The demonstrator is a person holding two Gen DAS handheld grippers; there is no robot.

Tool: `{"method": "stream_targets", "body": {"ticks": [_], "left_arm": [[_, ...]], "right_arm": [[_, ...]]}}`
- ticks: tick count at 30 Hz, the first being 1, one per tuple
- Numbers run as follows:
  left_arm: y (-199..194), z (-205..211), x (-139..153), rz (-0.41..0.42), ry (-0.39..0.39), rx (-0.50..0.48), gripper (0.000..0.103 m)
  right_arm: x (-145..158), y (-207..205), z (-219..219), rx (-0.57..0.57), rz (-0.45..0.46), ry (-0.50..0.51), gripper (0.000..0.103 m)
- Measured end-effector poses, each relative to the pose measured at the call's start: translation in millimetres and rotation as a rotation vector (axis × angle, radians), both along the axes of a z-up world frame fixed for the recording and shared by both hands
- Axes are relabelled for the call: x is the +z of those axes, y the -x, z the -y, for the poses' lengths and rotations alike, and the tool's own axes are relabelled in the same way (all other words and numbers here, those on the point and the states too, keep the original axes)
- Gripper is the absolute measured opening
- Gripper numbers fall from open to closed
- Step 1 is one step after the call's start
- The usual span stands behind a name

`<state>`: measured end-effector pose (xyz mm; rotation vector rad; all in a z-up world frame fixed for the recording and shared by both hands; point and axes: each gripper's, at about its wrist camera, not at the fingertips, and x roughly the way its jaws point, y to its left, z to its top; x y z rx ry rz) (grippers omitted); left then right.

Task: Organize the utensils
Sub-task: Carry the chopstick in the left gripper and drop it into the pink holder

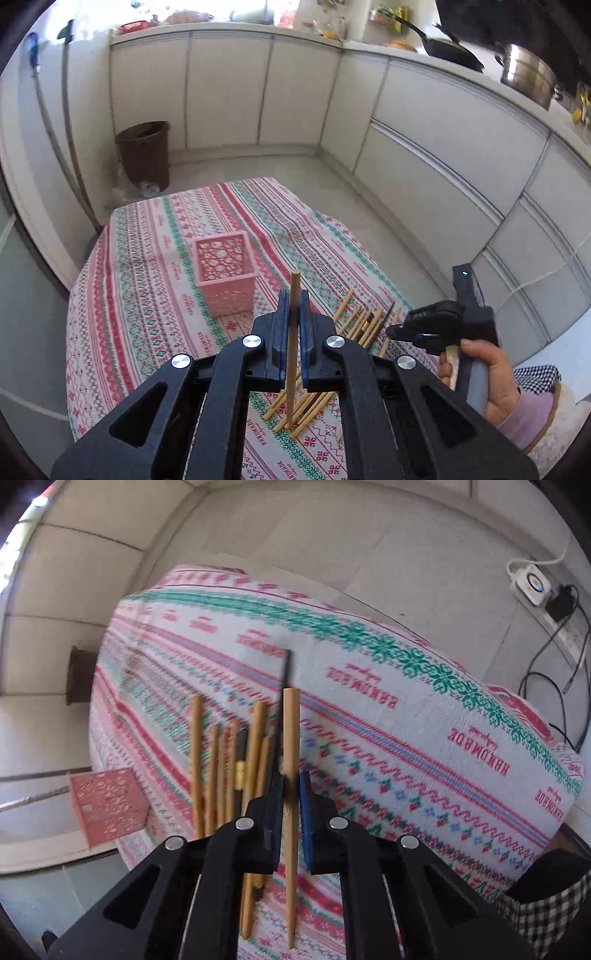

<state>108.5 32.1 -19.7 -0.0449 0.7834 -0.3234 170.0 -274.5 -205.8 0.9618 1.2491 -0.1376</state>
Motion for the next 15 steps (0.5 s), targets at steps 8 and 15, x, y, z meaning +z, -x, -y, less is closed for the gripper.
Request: {"method": "stream_targets", "body": {"ticks": [8,15], "left_arm": [[20,-35,27,0.062,0.088,0.088,0.004],[14,-62,54,0.102,0.156,0.183,0.004]], "right_arm": [[131,39,-40,0.183,0.420,0.208,0.009],[213,52,-36,0.196,0.648,0.201,0.009]]}}
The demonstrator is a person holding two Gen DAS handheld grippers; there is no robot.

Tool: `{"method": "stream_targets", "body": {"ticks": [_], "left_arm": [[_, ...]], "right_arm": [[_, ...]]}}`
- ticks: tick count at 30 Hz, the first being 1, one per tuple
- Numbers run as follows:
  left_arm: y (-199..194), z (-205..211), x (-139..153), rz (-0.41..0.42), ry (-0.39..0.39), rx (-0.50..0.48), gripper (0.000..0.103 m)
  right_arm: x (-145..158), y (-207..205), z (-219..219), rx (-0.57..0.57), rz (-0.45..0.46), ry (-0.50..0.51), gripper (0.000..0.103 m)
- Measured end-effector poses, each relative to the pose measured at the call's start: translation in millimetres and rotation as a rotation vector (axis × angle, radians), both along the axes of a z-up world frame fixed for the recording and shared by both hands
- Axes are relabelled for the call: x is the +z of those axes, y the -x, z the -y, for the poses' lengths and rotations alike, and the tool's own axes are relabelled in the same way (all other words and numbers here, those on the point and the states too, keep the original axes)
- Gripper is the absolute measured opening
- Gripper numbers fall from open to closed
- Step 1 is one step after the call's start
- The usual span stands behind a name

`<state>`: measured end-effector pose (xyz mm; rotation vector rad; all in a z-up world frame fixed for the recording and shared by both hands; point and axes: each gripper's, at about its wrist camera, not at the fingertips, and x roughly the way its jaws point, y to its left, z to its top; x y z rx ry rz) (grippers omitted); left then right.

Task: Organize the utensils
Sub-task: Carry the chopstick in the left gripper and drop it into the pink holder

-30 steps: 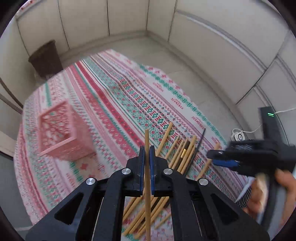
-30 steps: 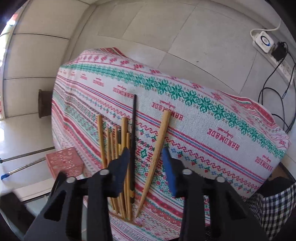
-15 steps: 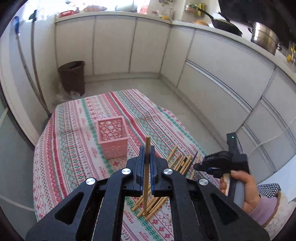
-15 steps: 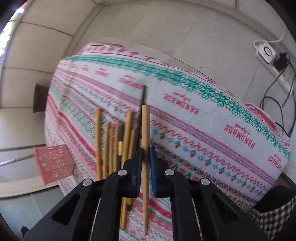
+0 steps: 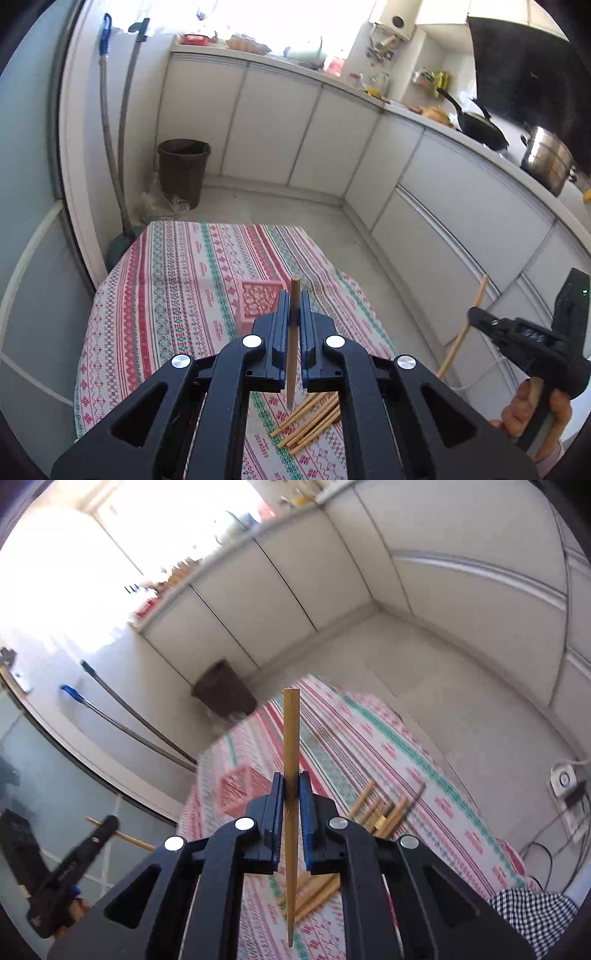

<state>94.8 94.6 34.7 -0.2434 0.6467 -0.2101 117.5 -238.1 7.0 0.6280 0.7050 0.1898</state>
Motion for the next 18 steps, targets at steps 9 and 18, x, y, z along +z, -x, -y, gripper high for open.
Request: {"method": "stream_targets", "body": {"ticks": [9,18], "left_arm": [[-36,-20,48,0.110,0.076,0.124,0.004],[-104,-17,18,0.089,0.057,0.175,0.005]], "right_arm": [[52,-53,-5,-0.008,0.191,-0.102,0.009],[36,-125,-48,-0.003,0.256,-0.068,0.009]]}}
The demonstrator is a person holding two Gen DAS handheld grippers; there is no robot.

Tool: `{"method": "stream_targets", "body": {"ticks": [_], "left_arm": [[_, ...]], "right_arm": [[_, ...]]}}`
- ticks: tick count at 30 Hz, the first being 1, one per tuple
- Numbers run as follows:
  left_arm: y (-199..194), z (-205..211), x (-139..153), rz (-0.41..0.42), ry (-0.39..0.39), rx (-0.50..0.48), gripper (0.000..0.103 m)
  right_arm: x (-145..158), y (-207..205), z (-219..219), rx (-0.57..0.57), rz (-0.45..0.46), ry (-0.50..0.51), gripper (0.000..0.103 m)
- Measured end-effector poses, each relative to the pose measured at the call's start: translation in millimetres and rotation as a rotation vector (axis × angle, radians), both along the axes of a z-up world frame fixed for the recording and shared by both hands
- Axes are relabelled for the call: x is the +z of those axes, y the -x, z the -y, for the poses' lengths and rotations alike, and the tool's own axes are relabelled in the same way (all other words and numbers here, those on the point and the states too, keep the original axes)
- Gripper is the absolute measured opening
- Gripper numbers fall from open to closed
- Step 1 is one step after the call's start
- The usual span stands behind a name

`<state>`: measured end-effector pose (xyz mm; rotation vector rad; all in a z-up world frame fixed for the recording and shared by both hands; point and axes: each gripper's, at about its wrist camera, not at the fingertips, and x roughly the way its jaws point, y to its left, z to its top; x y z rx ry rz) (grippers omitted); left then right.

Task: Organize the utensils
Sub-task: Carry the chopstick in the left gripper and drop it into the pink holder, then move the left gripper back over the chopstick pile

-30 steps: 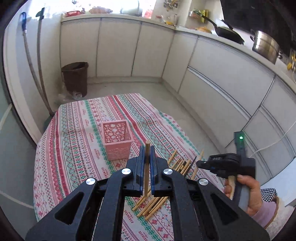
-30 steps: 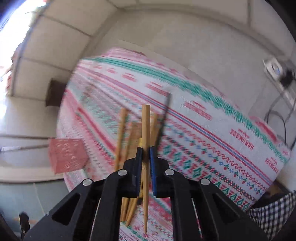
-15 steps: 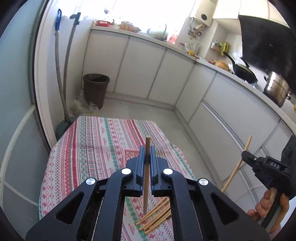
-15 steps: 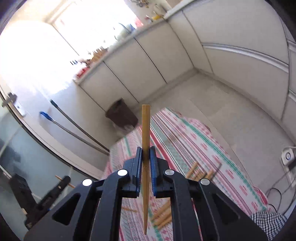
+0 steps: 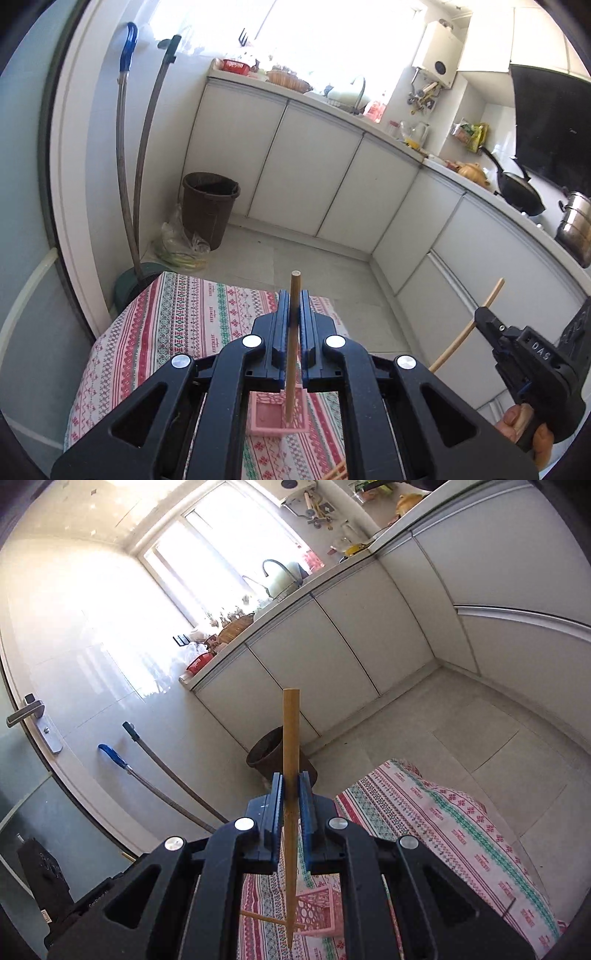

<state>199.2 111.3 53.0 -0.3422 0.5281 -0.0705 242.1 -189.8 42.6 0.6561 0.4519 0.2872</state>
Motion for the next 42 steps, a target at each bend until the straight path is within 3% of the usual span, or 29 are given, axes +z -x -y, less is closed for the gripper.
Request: {"method": "stream_targets", "body": {"ticks": [2,5,8,10,13,17,22,25,29,37,42], "left_arm": [[-16,2,-19,-0.052,0.003,-0.030,0.005],[-26,-8,-36,-0.096,0.035,-0.019,0.025],[-14,-32,-27,-0.049,0.100,0.056,0.042],[-5,-43,-12,-0.001,0.107,0.104,0.057],[10,-53,4,0.065,0.093,0.165,0.072],[13,-50,2,0.050,0.073,0.162,0.072],[9,-37,-10,0.005,0.039,0.137,0.073],[13,-19,-10,0.012,-0.060,0.134,0.083],[20,-2,-9,0.032,-0.159,0.159,0.084],[32,22,-18,0.008,-0.289,0.172,0.090],[37,35,-24,-0.005,-0.323,0.155,0.092]], "right_arm": [[-6,-13,-6,-0.002,0.005,0.012,0.009],[-15,-25,-15,0.003,0.001,0.034,0.009],[-23,-30,-20,-0.008,-0.002,0.061,0.009],[-27,-33,-25,-0.017,-0.004,0.076,0.009],[-36,-36,-32,-0.023,-0.013,0.087,0.009],[-52,-40,-50,-0.018,-0.025,0.096,0.009],[-80,-42,-80,0.049,-0.056,0.131,0.023],[-71,-29,-84,0.051,-0.041,0.164,0.027],[-51,-6,-76,0.017,0.003,0.227,0.041],[-44,27,-59,-0.026,0.000,0.353,0.061],[-48,39,-54,-0.038,-0.024,0.415,0.073]]}}
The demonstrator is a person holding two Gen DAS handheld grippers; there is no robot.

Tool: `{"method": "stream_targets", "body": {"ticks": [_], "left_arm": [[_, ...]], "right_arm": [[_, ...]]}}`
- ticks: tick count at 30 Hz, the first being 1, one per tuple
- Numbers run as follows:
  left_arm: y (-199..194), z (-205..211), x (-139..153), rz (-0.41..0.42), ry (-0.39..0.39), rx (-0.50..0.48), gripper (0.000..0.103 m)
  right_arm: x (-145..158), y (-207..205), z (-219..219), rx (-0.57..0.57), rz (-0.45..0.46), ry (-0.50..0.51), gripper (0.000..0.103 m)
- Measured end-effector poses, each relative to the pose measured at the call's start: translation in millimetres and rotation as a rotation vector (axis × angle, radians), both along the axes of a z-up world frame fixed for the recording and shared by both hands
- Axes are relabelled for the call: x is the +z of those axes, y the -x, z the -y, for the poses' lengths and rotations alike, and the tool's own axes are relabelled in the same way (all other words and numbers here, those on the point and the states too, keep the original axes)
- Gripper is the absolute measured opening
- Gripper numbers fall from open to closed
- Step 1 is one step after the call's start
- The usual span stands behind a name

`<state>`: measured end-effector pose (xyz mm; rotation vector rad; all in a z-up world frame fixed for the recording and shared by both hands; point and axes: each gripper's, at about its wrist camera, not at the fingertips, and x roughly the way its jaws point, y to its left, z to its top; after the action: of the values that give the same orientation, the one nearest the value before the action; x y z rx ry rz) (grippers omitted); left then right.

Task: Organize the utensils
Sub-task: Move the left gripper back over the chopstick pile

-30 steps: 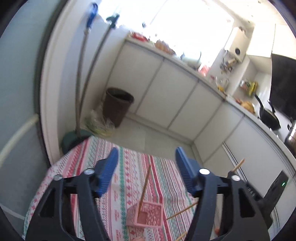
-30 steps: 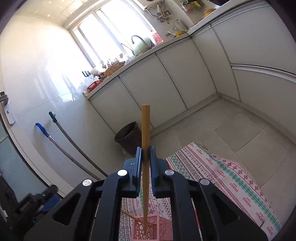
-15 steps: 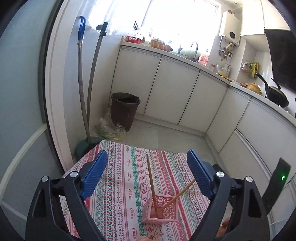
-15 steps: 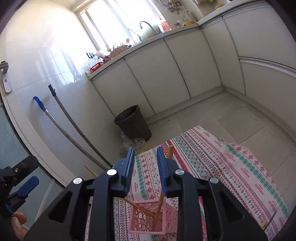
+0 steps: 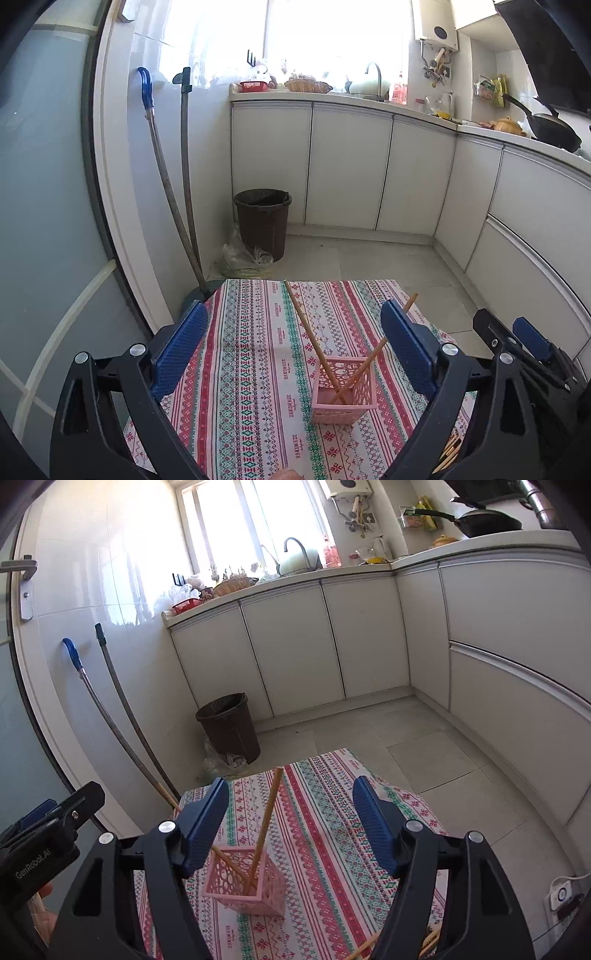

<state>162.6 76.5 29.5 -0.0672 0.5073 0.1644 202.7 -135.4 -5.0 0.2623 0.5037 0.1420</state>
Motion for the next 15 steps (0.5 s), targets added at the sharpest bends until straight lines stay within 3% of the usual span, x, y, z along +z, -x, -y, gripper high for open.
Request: {"method": "stream_targets", "body": {"ticks": [15], "left_arm": [[21,26,-26,-0.060,-0.047,-0.034,0.096]], "right_arm": [[-24,28,32,-0.064,-0.090,0.045,0.086]]}}
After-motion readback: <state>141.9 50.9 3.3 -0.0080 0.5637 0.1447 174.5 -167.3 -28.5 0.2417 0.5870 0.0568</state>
